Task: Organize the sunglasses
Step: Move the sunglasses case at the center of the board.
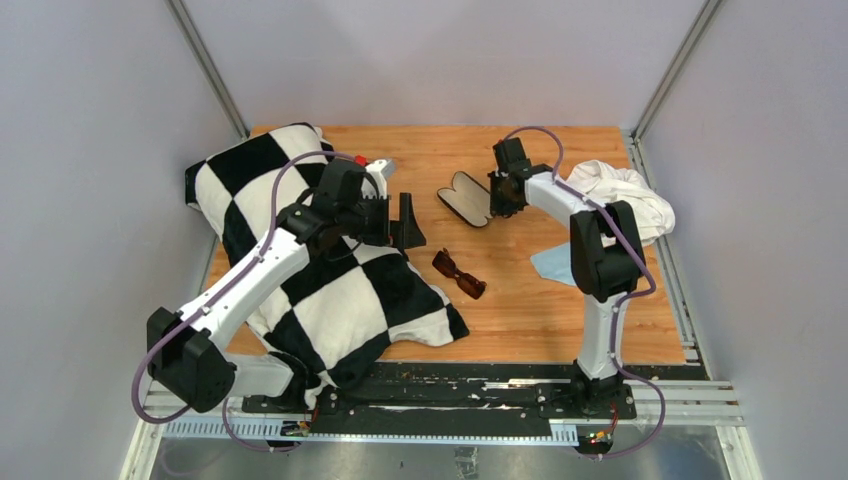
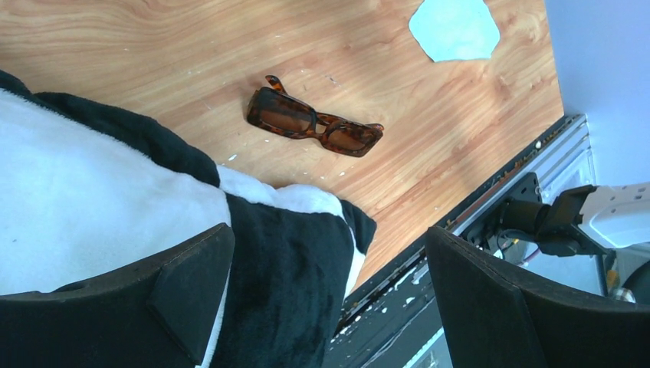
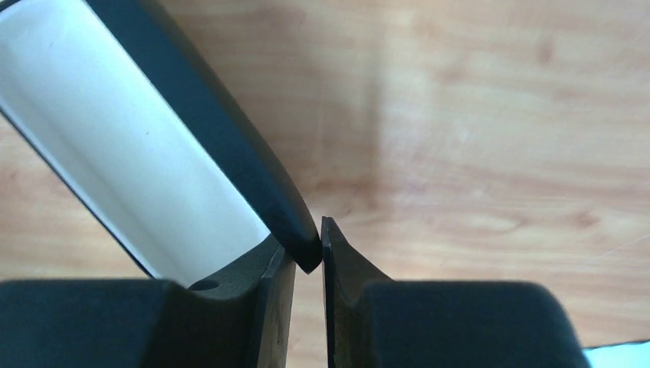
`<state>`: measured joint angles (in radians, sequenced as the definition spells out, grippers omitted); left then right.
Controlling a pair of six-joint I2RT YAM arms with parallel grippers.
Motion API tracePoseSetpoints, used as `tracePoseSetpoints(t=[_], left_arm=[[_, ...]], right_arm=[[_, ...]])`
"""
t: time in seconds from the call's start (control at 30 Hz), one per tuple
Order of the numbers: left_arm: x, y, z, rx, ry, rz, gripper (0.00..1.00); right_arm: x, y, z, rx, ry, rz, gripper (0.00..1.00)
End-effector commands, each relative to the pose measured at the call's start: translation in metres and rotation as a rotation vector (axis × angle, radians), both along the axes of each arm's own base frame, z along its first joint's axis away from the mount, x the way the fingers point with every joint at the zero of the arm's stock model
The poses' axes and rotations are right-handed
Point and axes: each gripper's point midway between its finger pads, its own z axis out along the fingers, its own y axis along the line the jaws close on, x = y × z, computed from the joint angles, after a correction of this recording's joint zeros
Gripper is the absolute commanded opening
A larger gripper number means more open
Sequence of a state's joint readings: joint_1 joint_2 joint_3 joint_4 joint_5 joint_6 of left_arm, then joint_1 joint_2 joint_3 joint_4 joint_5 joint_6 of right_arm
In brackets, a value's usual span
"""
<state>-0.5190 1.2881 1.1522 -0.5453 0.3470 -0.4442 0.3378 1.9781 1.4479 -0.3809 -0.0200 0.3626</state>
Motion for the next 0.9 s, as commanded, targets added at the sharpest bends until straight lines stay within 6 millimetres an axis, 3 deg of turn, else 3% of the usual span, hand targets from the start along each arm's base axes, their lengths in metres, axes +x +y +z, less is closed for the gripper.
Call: tracePoseSetpoints(t=[0.0, 0.07, 0.13, 0.23, 0.37, 0.47, 0.63, 0.77, 0.87], left_arm=[[0.002, -0.009, -0.006, -0.028, 0.014, -0.035, 0.99], [0.003, -0.011, -0.004, -0.036, 0.014, -0.04, 0.99], [0.004, -0.011, -0.004, -0.035, 0.011, -0.04, 0.99], [0.005, -0.014, -0.004, -0.042, 0.021, -0.045, 0.99], [0.003, -0.018, 0.005, -0.07, 0.021, -0.061, 0.99], [0.002, -0.017, 0.012, -0.071, 0.002, -0.064, 0.99], [-0.008, -0.013, 0.018, -0.072, 0.001, -0.052, 0.99], [-0.017, -0.016, 0.032, -0.061, -0.065, -0.042, 0.99], [-0.013, -0.014, 0.027, -0.042, -0.067, -0.021, 0.99]], right_arm=[[0.018, -0.029, 0.001, -0.279, -0.021, 0.148, 0.26], [0.017, -0.03, 0.006, -0.299, -0.029, 0.205, 0.33], [0.011, -0.036, 0.008, -0.332, -0.032, 0.22, 0.48], [0.003, -0.046, 0.019, -0.357, -0.046, 0.189, 0.56], [-0.014, -0.049, 0.057, -0.256, -0.071, 0.104, 0.58], [-0.033, -0.066, 0.085, -0.18, -0.094, -0.006, 0.58], [-0.09, -0.095, 0.103, -0.13, -0.134, -0.127, 0.53], [-0.126, -0.114, 0.065, -0.194, -0.067, -0.157, 0.46], [-0.134, -0.106, 0.039, -0.179, 0.023, -0.123, 0.45]])
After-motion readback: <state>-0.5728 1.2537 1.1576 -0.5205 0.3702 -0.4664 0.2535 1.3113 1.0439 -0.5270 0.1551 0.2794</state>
